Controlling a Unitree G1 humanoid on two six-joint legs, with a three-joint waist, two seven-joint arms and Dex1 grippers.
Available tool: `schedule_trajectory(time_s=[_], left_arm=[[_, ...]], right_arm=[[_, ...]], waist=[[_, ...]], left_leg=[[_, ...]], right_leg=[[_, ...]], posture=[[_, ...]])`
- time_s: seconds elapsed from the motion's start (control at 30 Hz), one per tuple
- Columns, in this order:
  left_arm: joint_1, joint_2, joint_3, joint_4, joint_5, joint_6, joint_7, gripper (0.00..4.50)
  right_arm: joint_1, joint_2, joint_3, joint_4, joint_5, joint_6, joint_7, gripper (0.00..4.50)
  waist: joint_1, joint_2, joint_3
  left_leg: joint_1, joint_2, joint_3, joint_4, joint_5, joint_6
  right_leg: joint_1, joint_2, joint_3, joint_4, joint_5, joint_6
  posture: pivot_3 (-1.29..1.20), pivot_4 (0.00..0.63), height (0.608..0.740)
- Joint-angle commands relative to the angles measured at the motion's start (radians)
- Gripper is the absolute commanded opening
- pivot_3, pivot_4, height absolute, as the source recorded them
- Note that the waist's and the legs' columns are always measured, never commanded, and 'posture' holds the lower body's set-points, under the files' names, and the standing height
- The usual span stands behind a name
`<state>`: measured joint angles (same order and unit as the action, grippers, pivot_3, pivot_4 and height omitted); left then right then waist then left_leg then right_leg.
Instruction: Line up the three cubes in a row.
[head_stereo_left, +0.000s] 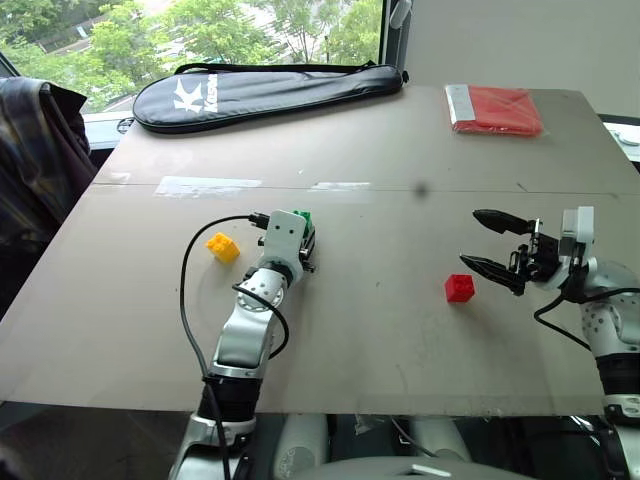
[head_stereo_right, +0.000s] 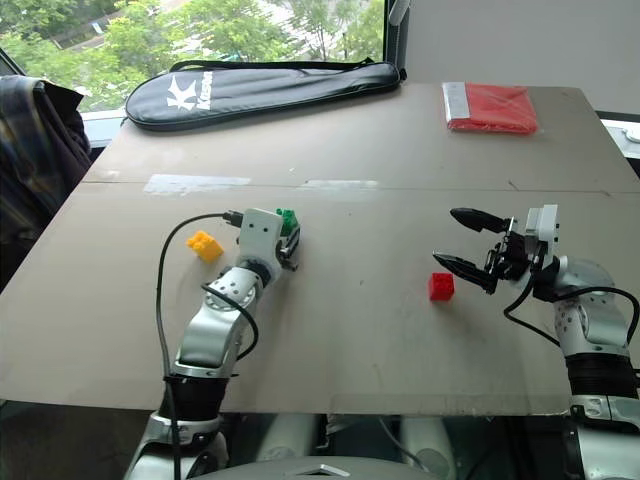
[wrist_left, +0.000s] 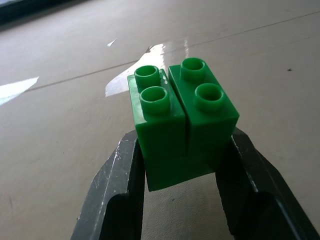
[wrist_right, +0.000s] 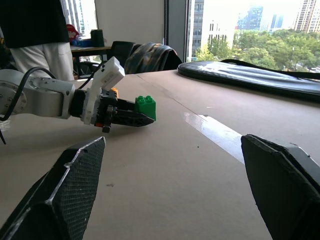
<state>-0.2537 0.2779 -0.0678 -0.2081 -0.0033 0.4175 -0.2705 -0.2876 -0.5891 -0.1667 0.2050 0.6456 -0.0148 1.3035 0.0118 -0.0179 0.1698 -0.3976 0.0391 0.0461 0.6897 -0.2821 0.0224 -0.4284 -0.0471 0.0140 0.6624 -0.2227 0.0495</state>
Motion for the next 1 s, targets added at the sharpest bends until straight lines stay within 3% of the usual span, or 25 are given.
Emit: schedule_trajectory(time_s=[0.03, 0.27, 0.47, 0.77, 1.0], left_arm=[[-0.031, 0.055, 0.009, -0.084, -0.097, -0.022, -0.156, 1.39], [-0.174, 0.238, -0.077, -0.084, -0.368, -0.107, -0.739, 1.39], [-0.281, 0.217, -0.24, 0.198, -0.304, -0.322, -1.031, 1.39], [-0.383, 0.056, -0.277, 0.619, -0.192, -0.613, -1.051, 1.39], [-0.405, 0.013, -0.27, 0.752, -0.161, -0.648, -1.05, 1.39]], right_arm=[[0.01, 0.004, -0.037, -0.051, 0.003, -0.023, -0.005, 4.5], [0.083, -0.009, -0.064, -0.056, 0.005, -0.044, 0.031, 4.5], [0.174, -0.028, -0.093, -0.082, 0.004, -0.057, 0.064, 4.5], [0.342, -0.078, -0.157, -0.083, -0.004, -0.116, 0.141, 4.5], [0.359, -0.095, -0.176, -0.093, 0.024, -0.1, 0.174, 4.5]], waist=[[0.0, 0.0, 0.0], [0.001, 0.0, 0.0], [0.001, 0.0, 0.0], [-0.001, 0.0, 0.0], [-0.002, 0.0, 0.0]], left_leg=[[0.0, 0.0, 0.0, 0.0, 0.0, 0.0], [0.0, 0.0, 0.0, 0.0, 0.0, 0.0], [0.001, 0.0, 0.0, 0.0, 0.0, 0.0], [0.0, 0.0, 0.001, 0.001, 0.0, 0.0], [0.001, 0.0, 0.0, 0.001, 0.0, 0.0]], right_leg=[[0.0, 0.0, 0.0, 0.0, 0.0, 0.0], [0.0, 0.001, 0.0, 0.0, 0.0, 0.0], [0.0, 0.002, 0.0, 0.0, 0.0, 0.0], [0.0, 0.002, 0.002, -0.001, 0.0, 0.0], [0.0, 0.002, 0.002, 0.0, 0.0, 0.0]], posture=[[0.0, 0.15, 0.708], [0.0, 0.15, 0.708], [0.0, 0.15, 0.708], [0.0, 0.15, 0.708], [0.0, 0.15, 0.708]])
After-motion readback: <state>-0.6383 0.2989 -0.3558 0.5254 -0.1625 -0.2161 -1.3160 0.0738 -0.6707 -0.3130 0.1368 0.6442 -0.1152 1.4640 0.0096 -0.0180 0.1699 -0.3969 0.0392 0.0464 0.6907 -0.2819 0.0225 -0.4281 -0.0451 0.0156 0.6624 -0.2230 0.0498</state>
